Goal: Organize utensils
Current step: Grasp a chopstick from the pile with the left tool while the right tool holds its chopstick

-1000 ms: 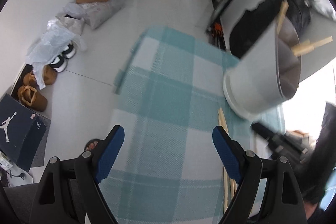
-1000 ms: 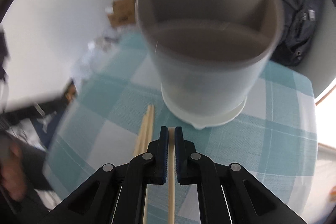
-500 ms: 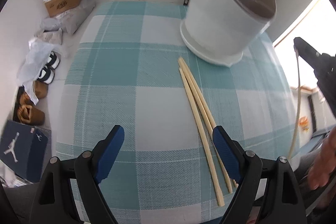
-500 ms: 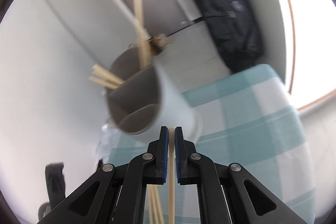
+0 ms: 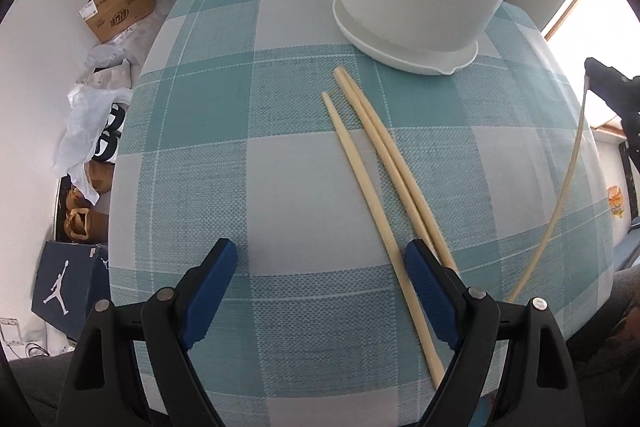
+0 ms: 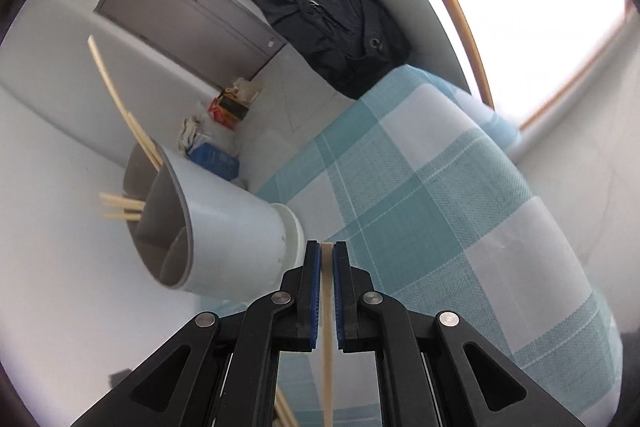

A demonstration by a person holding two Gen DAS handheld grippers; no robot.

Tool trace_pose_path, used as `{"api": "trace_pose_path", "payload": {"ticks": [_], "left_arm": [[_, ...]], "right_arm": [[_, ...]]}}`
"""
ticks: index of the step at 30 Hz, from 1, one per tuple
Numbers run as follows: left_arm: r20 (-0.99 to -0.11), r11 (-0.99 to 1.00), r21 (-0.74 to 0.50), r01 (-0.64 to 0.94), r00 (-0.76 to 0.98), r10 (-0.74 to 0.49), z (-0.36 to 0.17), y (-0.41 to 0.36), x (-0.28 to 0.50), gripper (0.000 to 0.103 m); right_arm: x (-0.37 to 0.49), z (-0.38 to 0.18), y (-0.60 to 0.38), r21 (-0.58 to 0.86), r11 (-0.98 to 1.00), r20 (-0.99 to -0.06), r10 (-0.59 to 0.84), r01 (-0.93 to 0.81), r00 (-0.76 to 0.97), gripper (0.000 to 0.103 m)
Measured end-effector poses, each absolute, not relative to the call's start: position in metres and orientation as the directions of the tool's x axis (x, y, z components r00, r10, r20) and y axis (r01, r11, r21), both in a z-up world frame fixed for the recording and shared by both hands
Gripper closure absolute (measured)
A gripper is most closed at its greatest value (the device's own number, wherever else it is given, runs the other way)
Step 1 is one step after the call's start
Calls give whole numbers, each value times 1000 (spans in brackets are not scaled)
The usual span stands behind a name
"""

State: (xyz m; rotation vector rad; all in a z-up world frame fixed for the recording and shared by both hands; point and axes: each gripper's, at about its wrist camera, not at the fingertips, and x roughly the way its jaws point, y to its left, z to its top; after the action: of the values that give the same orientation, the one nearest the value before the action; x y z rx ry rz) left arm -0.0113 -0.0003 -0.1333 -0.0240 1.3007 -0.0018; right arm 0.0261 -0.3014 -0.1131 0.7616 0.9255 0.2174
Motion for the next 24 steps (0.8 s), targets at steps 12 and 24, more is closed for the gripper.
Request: {"api": "trace_pose_path", "payload": {"ticks": [12,24], "left_arm": [[-978,999,-15,46,207,-24,-137,21,7,26],[-972,994,27,-103,230,50,-139,23,38,26]], "right_arm": [[10,-100,-314,715,695,-598,560,68,573,98],[6,-96,-324,735,677,-570,582,43,580,98]]}}
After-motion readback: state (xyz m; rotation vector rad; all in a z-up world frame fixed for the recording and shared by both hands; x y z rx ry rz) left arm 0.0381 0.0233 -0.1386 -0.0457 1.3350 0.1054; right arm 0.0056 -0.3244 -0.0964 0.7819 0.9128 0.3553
